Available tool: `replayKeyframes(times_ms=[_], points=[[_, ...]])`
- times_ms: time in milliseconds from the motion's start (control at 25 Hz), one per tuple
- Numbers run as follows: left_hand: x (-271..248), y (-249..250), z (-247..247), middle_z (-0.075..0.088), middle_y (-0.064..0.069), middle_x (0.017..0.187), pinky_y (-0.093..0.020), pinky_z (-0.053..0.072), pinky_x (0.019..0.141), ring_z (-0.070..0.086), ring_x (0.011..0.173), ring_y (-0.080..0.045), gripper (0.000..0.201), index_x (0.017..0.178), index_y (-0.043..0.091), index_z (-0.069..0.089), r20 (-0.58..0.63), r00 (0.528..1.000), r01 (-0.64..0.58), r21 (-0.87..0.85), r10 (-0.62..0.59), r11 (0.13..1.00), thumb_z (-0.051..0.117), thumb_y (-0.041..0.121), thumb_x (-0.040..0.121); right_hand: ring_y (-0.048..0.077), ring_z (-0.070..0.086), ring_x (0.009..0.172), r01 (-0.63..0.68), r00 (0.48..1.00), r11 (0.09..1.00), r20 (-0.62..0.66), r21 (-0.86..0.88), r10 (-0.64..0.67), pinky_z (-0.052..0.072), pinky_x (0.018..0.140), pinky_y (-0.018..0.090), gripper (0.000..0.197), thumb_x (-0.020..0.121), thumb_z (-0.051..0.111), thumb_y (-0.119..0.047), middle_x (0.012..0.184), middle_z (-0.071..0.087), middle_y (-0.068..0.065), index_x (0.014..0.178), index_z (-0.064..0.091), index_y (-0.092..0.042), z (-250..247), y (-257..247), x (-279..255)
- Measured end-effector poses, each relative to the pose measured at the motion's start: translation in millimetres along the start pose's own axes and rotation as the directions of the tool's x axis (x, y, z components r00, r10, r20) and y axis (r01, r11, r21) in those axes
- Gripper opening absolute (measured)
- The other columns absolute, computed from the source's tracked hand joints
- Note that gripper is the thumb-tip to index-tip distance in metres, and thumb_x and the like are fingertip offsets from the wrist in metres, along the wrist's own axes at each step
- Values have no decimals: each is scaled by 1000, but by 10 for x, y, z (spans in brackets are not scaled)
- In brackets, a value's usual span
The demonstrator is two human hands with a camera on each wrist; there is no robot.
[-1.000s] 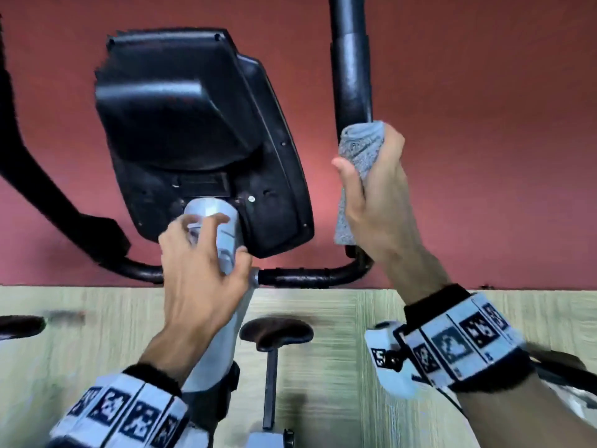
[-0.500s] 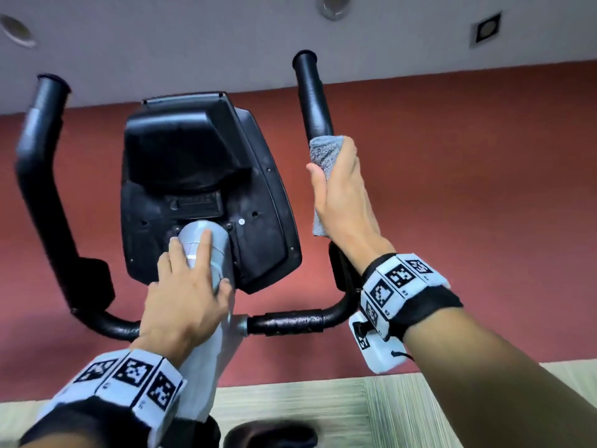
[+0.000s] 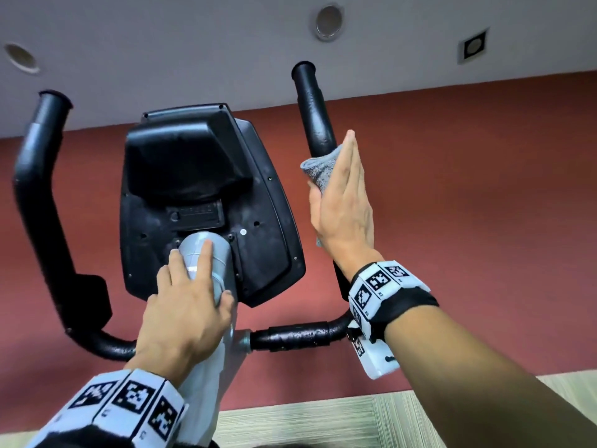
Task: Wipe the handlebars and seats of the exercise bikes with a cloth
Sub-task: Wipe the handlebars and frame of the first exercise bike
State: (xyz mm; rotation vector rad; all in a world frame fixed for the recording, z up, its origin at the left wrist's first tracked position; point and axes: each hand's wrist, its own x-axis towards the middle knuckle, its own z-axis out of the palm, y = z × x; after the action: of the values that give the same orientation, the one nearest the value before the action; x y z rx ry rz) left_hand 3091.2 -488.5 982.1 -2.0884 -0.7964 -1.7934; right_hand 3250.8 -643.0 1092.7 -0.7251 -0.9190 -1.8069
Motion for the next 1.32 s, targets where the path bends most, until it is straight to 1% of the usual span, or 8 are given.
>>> replayKeyframes(times_ms=[120,240,320,440,720,920,1160,1320], points=[[7,6,5,-2,-18,167,-50,41,108,12,149,-33,81,162,32,-10,3,1000,4,10,-4,1000,40,49,100,39,33,149,19,1000,997,-24,-71,-21,35,120,46,74,98,57,-23,160,29,31,153,23,13,20,-143,384],[-7,14,-7,-2,-16,167,-50,41,108,12,150,-33,81,162,32,-10,7,1000,4,10,-4,1000,40,49,100,35,31,151,66,996,988,-54,-140,-74,33,121,42,74,108,34,-45,162,28,27,154,25,11,36,-178,473],[-18,9,-15,-2,-15,168,-49,42,107,13,150,-33,81,162,32,-10,1,1000,10,14,-10,1000,40,49,101,33,26,153,103,993,985,-48,-140,-111,31,122,42,69,110,26,-42,164,23,26,156,22,10,36,-100,354],[-25,17,-10,-1,-17,167,-50,42,106,14,149,-33,80,162,31,-9,1,1000,4,22,-5,1000,39,49,101,34,28,153,65,995,993,-73,-98,-73,34,121,42,63,109,35,-28,164,23,28,156,19,11,58,5,79],[-29,14,-25,-2,-16,167,-49,42,106,14,149,-33,79,162,31,-10,2,1000,7,21,-7,1000,38,49,101,36,43,143,-6,992,1000,-125,25,9,51,107,44,68,105,39,-36,158,37,27,154,26,10,78,-136,306],[-31,14,-13,-1,-18,168,-50,40,108,15,149,-34,80,162,31,-9,4,1000,4,12,-4,1000,40,48,101,34,40,145,-47,996,998,-76,36,49,48,110,45,73,104,42,-39,160,34,26,156,22,8,44,23,-63],[-24,17,-13,1,-18,168,-51,39,109,15,149,-34,79,162,32,-8,-1,1000,12,19,-12,1000,40,48,101,32,38,147,-52,995,995,-77,82,59,46,112,41,74,103,41,-42,161,33,22,157,23,6,54,-69,185],[-30,20,-13,2,-19,167,-52,39,108,16,148,-35,79,162,32,-7,-4,1000,12,20,-12,1000,40,48,101,32,35,148,-64,997,994,-33,85,67,46,112,45,73,104,46,-36,162,31,23,158,19,6,32,107,-228]])
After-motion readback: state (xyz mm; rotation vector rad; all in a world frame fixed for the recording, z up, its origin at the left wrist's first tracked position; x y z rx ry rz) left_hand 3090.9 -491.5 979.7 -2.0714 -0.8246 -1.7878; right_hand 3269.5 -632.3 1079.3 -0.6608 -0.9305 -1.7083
